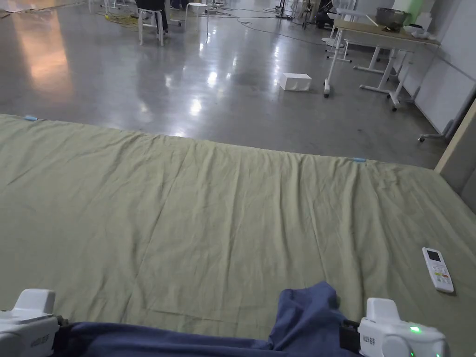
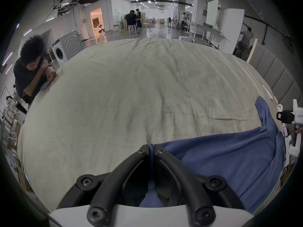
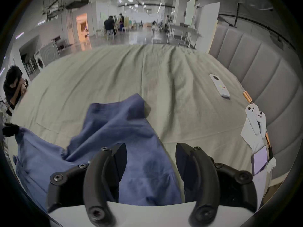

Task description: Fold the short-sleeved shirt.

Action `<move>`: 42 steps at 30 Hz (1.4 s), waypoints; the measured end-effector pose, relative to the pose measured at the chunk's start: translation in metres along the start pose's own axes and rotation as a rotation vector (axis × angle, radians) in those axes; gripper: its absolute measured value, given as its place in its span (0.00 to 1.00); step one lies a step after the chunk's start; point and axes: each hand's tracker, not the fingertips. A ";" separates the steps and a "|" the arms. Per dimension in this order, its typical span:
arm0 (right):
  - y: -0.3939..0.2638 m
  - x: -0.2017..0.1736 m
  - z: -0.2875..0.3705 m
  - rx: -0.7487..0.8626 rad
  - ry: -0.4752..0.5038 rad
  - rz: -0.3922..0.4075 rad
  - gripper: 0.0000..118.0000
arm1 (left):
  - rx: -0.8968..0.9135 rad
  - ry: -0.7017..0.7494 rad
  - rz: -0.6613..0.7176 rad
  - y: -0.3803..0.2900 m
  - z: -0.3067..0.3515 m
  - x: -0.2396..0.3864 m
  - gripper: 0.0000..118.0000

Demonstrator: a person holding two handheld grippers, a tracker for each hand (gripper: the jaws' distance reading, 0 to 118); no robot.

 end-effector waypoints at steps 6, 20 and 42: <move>0.019 0.002 -0.049 -0.138 0.070 0.002 0.59 | 0.015 0.008 0.018 -0.007 0.010 -0.003 0.05; 0.008 -0.005 -0.035 -0.105 0.063 0.031 0.02 | 0.013 0.022 0.029 -0.012 0.016 0.001 0.05; -0.078 0.031 0.176 0.161 0.111 0.031 0.01 | 0.167 -0.079 0.069 -0.052 0.124 -0.039 0.05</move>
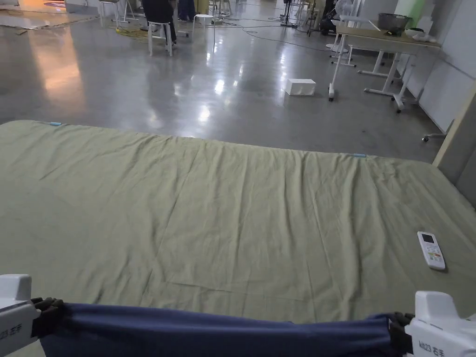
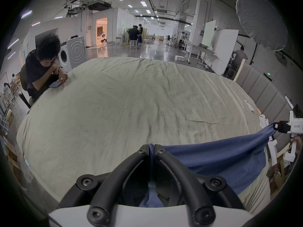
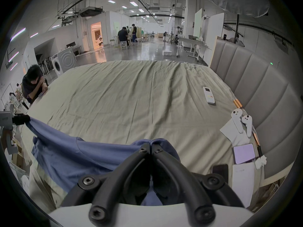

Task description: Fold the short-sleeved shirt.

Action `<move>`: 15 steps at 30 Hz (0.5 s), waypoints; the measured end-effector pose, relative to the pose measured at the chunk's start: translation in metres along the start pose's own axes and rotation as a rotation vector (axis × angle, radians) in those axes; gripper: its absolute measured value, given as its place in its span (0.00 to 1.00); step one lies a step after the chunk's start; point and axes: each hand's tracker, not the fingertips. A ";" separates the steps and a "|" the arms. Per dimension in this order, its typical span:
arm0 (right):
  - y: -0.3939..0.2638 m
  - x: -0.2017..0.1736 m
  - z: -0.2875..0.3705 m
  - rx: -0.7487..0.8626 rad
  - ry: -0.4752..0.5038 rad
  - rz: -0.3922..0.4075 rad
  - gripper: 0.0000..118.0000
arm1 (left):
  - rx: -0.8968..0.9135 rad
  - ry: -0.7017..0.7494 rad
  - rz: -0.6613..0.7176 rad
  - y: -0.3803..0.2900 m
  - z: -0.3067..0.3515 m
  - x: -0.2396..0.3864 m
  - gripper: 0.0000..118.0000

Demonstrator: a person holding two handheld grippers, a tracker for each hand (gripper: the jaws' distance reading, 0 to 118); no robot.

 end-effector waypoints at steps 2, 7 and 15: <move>-0.018 -0.002 0.012 -0.036 -0.008 0.010 0.01 | -0.008 -0.009 -0.002 -0.012 0.007 -0.003 0.05; -0.064 -0.008 0.023 -0.136 -0.015 0.039 0.01 | -0.075 -0.019 -0.009 -0.047 0.012 -0.012 0.05; -0.130 -0.012 0.004 -0.307 -0.008 0.030 0.01 | -0.197 -0.011 -0.031 -0.101 0.009 -0.024 0.05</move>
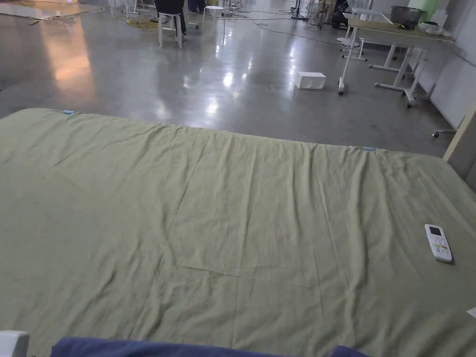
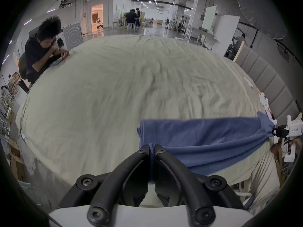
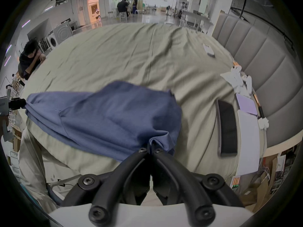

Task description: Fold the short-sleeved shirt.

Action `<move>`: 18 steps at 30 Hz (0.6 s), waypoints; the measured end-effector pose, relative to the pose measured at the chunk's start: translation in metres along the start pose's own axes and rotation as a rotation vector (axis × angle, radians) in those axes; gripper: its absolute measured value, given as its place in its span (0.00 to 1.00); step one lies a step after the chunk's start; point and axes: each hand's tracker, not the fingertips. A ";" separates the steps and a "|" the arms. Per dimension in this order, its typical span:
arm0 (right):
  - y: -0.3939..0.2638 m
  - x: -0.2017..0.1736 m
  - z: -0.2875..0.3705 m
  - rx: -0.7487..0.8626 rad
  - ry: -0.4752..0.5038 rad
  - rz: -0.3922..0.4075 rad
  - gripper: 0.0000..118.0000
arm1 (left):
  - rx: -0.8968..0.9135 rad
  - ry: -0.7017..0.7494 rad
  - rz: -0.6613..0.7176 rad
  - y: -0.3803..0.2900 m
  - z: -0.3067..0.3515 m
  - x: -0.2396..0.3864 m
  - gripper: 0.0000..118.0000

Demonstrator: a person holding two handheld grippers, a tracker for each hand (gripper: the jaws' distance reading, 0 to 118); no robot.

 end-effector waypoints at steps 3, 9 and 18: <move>-0.012 0.001 -0.016 -0.023 0.008 -0.017 0.01 | -0.020 0.017 -0.032 -0.009 -0.006 -0.001 0.05; -0.019 -0.010 -0.032 -0.006 -0.009 -0.032 0.02 | -0.045 0.075 -0.141 -0.022 -0.026 0.011 0.06; 0.001 -0.005 0.001 0.161 -0.100 -0.047 0.71 | 0.116 0.123 -0.119 -0.012 -0.012 0.022 0.61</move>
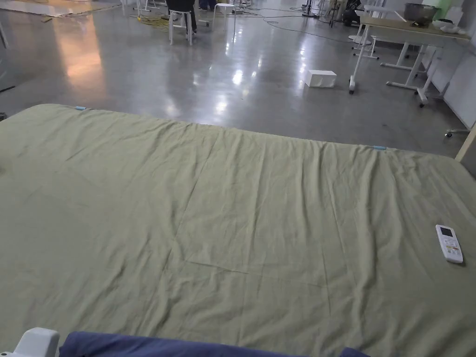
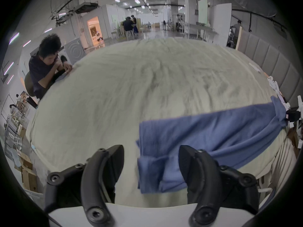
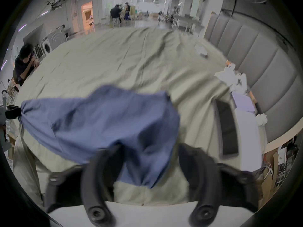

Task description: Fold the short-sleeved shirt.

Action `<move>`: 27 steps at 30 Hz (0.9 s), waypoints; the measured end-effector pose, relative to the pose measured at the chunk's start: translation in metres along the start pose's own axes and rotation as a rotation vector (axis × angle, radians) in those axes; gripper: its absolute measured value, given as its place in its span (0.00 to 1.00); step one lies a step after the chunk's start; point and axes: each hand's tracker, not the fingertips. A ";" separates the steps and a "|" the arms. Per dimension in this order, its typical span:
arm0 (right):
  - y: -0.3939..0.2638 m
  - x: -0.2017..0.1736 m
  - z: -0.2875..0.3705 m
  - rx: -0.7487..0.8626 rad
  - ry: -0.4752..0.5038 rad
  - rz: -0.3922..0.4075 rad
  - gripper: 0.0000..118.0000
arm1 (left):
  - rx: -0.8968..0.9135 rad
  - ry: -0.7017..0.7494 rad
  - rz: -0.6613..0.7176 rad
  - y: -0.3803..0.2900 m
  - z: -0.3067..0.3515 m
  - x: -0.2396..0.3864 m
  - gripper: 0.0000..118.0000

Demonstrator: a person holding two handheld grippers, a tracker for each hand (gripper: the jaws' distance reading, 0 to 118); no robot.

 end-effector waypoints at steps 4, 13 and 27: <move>0.035 -0.008 0.023 0.242 -0.092 0.032 0.78 | 0.141 0.009 0.015 0.029 0.012 0.016 0.61; 0.093 -0.067 0.051 0.661 -0.064 -0.024 0.78 | 0.454 0.048 0.047 0.098 0.046 0.083 0.60; 0.144 -0.104 0.069 0.892 -0.082 -0.097 0.05 | 0.689 0.026 0.091 0.145 0.067 0.107 0.04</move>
